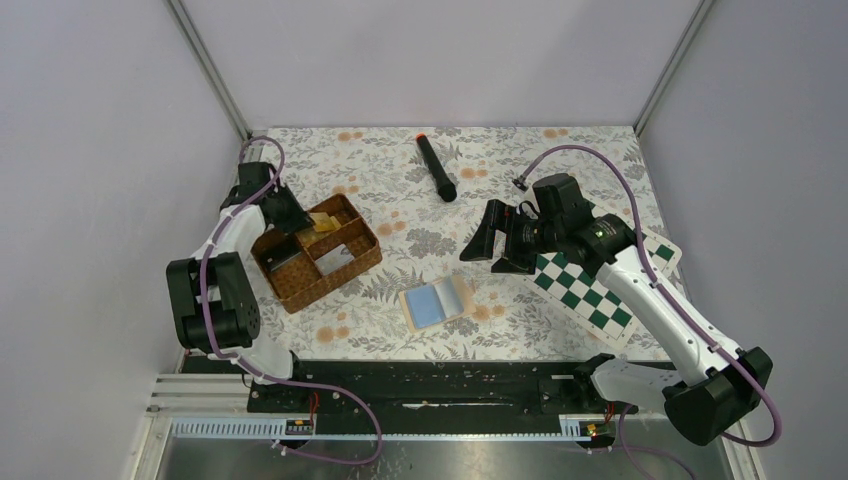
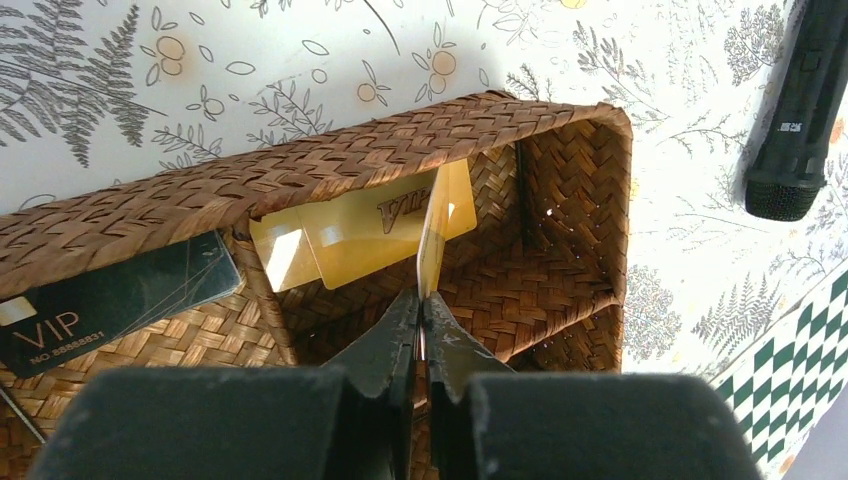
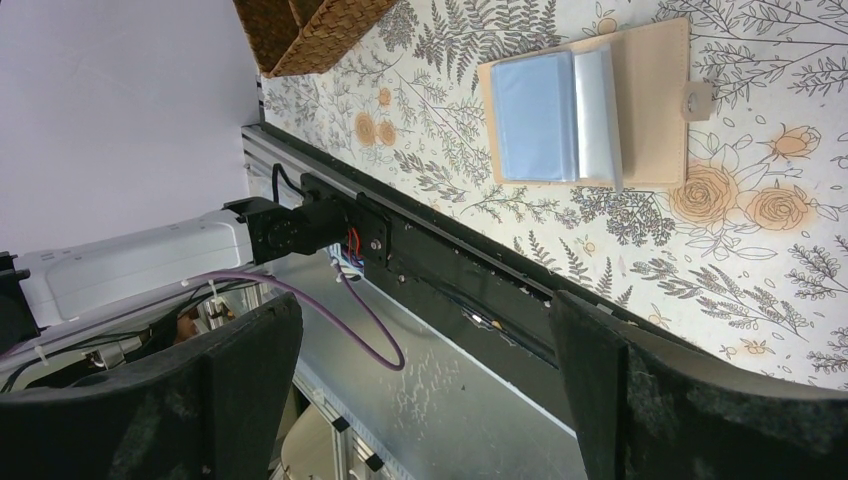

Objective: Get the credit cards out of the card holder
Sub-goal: Place the credit card in the storage box.

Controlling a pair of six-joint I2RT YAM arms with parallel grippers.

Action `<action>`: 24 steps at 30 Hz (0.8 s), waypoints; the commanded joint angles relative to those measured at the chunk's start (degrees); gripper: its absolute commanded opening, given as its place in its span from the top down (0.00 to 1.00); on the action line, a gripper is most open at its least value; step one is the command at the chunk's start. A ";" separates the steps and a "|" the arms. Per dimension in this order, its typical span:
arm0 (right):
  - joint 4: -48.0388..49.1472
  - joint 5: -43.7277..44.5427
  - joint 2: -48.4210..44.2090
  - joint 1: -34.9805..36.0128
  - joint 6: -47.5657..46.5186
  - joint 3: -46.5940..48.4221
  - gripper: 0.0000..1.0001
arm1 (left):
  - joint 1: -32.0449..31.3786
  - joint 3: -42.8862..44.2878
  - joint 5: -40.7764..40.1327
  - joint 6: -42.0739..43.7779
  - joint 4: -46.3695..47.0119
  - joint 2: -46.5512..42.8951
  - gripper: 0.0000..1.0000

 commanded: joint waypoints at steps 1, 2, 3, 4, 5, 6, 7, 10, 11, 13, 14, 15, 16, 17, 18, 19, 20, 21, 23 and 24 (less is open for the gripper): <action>0.38 -1.14 -0.42 -0.23 -0.07 2.12 0.01 | 0.57 2.86 -3.86 1.43 -1.85 -0.37 0.94; 0.20 -1.06 -0.47 -0.23 -0.21 2.12 0.01 | 0.55 2.96 -4.26 1.43 -2.16 -0.49 0.94; 0.14 -0.97 -0.63 -0.23 -0.23 2.01 0.01 | 0.54 2.96 -4.73 1.35 -2.55 -0.65 0.93; 0.11 -1.01 -0.73 -0.25 -0.31 1.84 0.01 | 0.58 3.04 -5.34 1.26 -2.94 -0.78 0.92; 0.05 -0.87 -0.88 -0.24 -0.17 1.67 0.01 | 0.57 3.02 -6.29 1.13 -3.31 -1.07 0.91; 0.04 -0.81 -0.93 -0.24 -0.09 1.48 0.01 | 0.58 2.94 -7.22 1.08 -3.66 -1.44 0.89; 0.05 -0.77 -0.98 -0.28 0.01 1.30 0.01 | 0.57 2.77 -7.70 1.08 -3.83 -1.66 0.86; 0.07 -0.69 -1.31 -0.31 0.03 1.06 0.01 | 0.56 3.16 -8.57 1.25 -4.87 -1.53 0.77; 0.09 -0.70 -1.31 -0.36 -0.05 0.95 0.00 | 0.57 3.38 -8.91 1.25 -5.19 -1.47 0.77; -0.03 -0.73 -1.38 -0.32 -0.05 0.97 0.01 | 0.55 3.55 -9.41 1.21 -5.35 -1.66 0.76; -0.06 -0.76 -1.31 -0.31 -0.06 1.04 0.00 | 0.50 3.80 -9.72 0.99 -5.48 -1.94 0.75; -0.19 -0.76 -1.29 -0.31 -0.14 1.14 0.01 | 0.56 4.22 -10.24 0.81 -5.73 -2.28 0.74; -0.37 -0.69 -1.21 -0.31 -0.26 1.25 0.00 | 0.59 4.51 -10.53 0.59 -5.80 -2.59 0.72; -0.54 -0.64 -1.18 -0.32 -0.40 1.38 0.01 | 0.52 4.94 -10.64 0.51 -5.81 -2.95 0.71; -0.70 -0.60 -1.11 -0.33 -0.53 1.49 0.01 | 0.49 5.43 -10.55 0.47 -5.81 -3.30 0.70; -0.72 -0.59 -1.00 -0.32 -0.51 1.58 0.00 | 0.50 5.80 -10.28 0.46 -5.82 -3.51 0.69; -0.75 -0.61 -0.87 -0.35 -0.51 1.67 0.00 | 0.43 6.27 -9.81 0.56 -5.74 -3.71 0.69; -0.76 -0.64 -0.76 -0.32 -0.40 1.72 0.01 | 0.27 6.68 -9.29 0.53 -5.75 -3.72 0.69; -0.58 -0.53 -0.44 -0.33 -0.35 1.89 0.01 | -0.37 7.50 -8.52 0.72 -5.77 -3.57 0.69; -0.67 -0.57 -0.23 -0.32 -0.28 2.06 0.01 | -1.20 7.85 -8.69 1.16 -5.79 -3.43 0.69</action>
